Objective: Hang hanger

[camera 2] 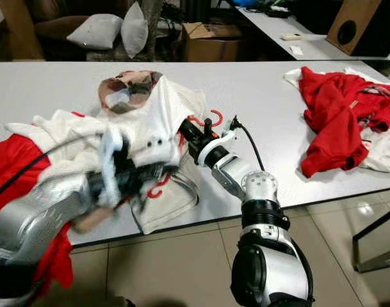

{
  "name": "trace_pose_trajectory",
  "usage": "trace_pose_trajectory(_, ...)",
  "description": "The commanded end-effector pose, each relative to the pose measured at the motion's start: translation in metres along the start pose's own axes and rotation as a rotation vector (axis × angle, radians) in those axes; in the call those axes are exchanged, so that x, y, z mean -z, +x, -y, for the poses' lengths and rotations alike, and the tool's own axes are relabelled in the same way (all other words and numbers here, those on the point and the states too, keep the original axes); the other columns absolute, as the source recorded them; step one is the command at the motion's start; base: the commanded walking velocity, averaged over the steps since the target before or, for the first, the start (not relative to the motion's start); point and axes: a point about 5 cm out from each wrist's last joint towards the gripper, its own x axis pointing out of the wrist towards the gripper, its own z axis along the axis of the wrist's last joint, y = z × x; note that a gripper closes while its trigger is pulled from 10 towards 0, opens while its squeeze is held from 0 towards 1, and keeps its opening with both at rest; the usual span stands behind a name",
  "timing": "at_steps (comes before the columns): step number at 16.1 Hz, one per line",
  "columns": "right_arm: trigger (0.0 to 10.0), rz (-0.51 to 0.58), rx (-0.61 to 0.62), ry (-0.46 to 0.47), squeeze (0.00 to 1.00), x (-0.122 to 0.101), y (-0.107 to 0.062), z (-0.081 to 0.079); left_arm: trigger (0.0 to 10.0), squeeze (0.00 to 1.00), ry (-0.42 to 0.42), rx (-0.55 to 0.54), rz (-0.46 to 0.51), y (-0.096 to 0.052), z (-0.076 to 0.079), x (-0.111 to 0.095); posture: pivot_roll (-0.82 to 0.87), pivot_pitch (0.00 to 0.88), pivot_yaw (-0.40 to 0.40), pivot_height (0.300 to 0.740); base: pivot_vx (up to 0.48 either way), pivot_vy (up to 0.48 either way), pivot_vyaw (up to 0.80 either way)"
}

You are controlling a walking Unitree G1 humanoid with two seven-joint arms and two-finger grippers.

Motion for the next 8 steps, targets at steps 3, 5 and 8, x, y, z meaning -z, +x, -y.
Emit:
trace_pose_trajectory(3,10.0,-0.077,0.036,-0.04,0.0,0.011,0.002,0.0,0.0,0.0,-0.056,-0.028,0.157,0.016,-0.003,-0.027,0.1,0.033,-0.067,0.74,0.0,0.0,0.0)
trace_pose_trajectory(5,10.0,-0.087,0.026,-0.022,0.0,0.012,0.001,-0.002,0.0,0.0,-0.073,-0.063,0.136,0.014,-0.006,-0.024,0.1,0.031,-0.059,0.74,0.0,0.0,0.0)
trace_pose_trajectory(8,10.0,-0.066,0.062,-0.012,0.0,0.007,-0.003,0.002,0.2,0.0,-0.205,-0.035,0.222,0.017,0.006,-0.034,0.09,0.034,-0.061,0.74,0.0,0.0,0.0)
